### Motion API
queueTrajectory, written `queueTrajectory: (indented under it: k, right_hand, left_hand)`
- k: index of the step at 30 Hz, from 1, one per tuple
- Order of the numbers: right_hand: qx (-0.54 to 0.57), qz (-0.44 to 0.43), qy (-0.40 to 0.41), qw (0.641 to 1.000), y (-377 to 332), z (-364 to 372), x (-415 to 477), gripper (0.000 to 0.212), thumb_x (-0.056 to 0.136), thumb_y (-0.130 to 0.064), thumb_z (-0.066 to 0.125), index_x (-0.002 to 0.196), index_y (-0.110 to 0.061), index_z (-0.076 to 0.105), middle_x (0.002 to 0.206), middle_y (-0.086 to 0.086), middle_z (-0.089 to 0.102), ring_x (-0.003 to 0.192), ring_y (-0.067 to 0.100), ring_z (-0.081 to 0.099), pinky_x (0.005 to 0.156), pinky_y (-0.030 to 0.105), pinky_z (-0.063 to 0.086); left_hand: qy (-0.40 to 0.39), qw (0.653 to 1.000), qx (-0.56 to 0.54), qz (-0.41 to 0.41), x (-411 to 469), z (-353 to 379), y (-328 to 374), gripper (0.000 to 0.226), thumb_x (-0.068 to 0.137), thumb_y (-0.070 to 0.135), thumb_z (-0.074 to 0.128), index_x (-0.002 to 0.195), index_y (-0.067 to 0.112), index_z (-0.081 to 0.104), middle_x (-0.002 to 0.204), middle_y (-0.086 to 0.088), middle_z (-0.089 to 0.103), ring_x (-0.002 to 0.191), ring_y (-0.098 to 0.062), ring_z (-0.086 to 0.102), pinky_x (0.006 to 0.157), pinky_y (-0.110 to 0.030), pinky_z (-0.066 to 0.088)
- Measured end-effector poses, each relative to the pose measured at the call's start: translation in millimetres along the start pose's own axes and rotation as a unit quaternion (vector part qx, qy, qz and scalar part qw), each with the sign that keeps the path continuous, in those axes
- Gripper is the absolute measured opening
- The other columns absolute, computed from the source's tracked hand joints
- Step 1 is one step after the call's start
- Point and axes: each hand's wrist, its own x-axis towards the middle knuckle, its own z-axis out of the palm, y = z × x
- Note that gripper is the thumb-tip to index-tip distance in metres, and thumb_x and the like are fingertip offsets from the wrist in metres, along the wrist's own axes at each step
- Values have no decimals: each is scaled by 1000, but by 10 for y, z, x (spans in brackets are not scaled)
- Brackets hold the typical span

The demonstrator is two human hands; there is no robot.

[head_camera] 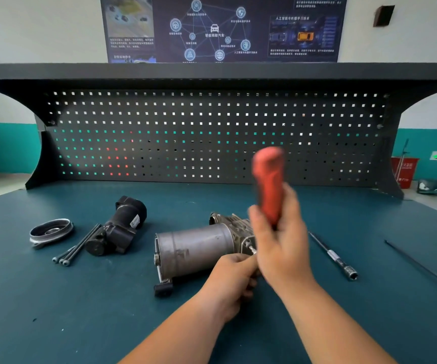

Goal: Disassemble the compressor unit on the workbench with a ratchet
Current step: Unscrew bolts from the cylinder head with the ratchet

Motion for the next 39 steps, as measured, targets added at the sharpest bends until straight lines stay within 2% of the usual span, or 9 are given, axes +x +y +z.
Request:
queueTrajectory:
  k: [4, 9, 14, 16, 25, 30, 32, 35, 39]
  right_hand:
    - [-63, -98, -133, 984, -10, 100, -70, 37, 85, -37, 53, 121, -33, 46, 84, -38, 55, 78, -20, 50, 72, 1, 37]
    - [114, 116, 115, 980, 101, -20, 114, 14, 88, -34, 55, 101, -34, 50, 56, -18, 48, 47, -1, 40, 49, 18, 36]
    - [331, 428, 384, 748, 426, -311, 202, 20, 100, -31, 45, 83, -21, 43, 59, -7, 34, 31, 2, 30, 35, 12, 27]
    - [347, 450, 403, 718, 490, -315, 166, 21, 100, -32, 44, 83, -20, 43, 62, -5, 33, 29, 2, 30, 35, 11, 27]
    - [55, 60, 69, 994, 36, -23, 66, 27, 84, -40, 54, 110, -34, 49, 65, -22, 55, 55, -4, 48, 59, 17, 42]
    - [-78, -138, -167, 973, 19, 111, -77, 40, 86, -33, 54, 123, -28, 43, 108, -19, 55, 87, -17, 51, 79, 0, 36]
    - [-63, -108, -103, 987, 49, 86, -63, 32, 84, -38, 54, 115, -34, 50, 95, -28, 58, 76, -17, 52, 71, 2, 38]
    - [68, 68, 69, 993, 94, -12, 60, 23, 83, -40, 55, 106, -35, 51, 61, -19, 52, 51, -1, 44, 53, 16, 39]
    - [259, 326, 320, 851, 315, -243, 250, 16, 99, -26, 46, 84, -21, 44, 55, -10, 33, 36, 1, 28, 37, 14, 26]
  left_hand:
    - [8, 997, -46, 63, -55, 30, 55, 15, 70, 21, 50, 68, 19, 65, 74, -13, 55, 71, -22, 51, 68, -40, 41]
    - [19, 999, -31, 10, -11, 17, 1, 46, 87, 13, 60, 46, 22, 41, 41, 8, 35, 35, -4, 26, 38, -16, 18]
    - [14, 997, -82, 3, 35, 55, -17, 58, 91, 24, 58, 34, 20, 49, 43, 9, 37, 37, -3, 26, 37, -14, 17]
    - [7, 997, -82, 5, 41, 60, -29, 55, 91, 25, 59, 36, 20, 51, 44, 8, 40, 38, -3, 28, 36, -13, 19]
    - [-31, 998, -53, 20, 86, -29, -85, 33, 73, 20, 66, 44, 21, 48, 46, 6, 41, 37, -5, 30, 36, -15, 22]
    - [-104, 944, -260, 175, 10, 130, 94, 29, 60, 35, 82, 85, 24, 75, 85, 14, 63, 82, 1, 57, 81, -15, 44]
    - [-30, 988, -91, 118, -17, 52, 27, 8, 62, 22, 72, 64, 18, 65, 66, 0, 56, 62, -18, 51, 60, -27, 39]
    - [-21, 999, -28, 30, 14, -17, -42, 45, 84, 13, 59, 42, 20, 46, 42, 5, 39, 38, -8, 27, 40, -17, 20]
    - [-10, 997, -78, -1, 12, 54, 10, 59, 93, 22, 56, 35, 20, 45, 41, 9, 35, 34, -3, 27, 35, -14, 21]
